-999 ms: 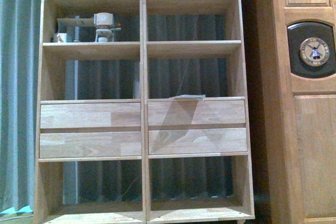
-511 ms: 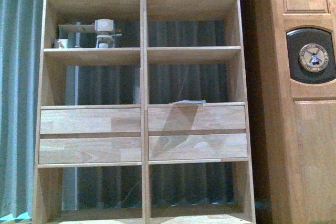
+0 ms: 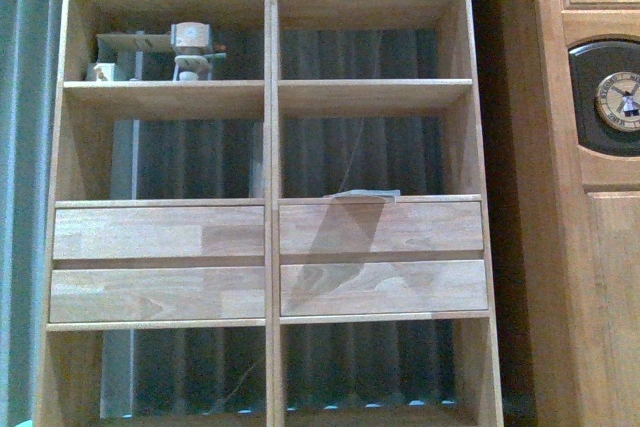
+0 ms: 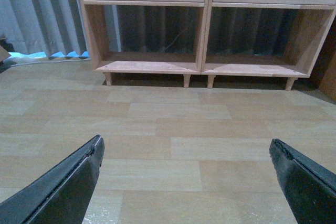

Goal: Organize books on shelf

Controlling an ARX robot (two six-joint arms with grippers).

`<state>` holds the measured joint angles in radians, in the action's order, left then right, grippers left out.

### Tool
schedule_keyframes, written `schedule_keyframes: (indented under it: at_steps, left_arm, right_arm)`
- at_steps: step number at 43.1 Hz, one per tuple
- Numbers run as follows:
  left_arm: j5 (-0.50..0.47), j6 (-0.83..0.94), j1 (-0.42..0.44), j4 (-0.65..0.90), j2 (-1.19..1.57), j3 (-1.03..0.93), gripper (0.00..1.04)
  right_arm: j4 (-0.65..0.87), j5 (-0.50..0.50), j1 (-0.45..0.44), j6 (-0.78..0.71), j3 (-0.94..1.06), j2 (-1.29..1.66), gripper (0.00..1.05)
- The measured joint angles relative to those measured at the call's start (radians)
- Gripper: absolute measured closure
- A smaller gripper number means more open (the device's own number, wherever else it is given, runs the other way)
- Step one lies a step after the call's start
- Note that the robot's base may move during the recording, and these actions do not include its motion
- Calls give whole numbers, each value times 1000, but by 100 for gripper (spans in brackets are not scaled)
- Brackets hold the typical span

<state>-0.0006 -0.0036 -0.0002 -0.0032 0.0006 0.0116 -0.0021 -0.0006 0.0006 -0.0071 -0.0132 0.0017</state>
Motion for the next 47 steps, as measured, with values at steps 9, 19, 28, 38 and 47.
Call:
schedule_keyframes:
  at_steps: [9, 19, 28, 38, 47]
  left_arm:
    - [0, 0, 0, 0, 0, 0, 7]
    - [0, 0, 0, 0, 0, 0, 7]
    - [0, 0, 0, 0, 0, 0, 7]
    - [1, 0, 0, 0, 0, 0, 7]
    - [0, 0, 0, 0, 0, 0, 7]
  right_arm:
    - [0, 0, 0, 0, 0, 0, 7]
    - [0, 0, 0, 0, 0, 0, 7]
    - [0, 0, 0, 0, 0, 0, 7]
    - [0, 0, 0, 0, 0, 0, 7]
    - [0, -1, 0, 0, 0, 0, 7]
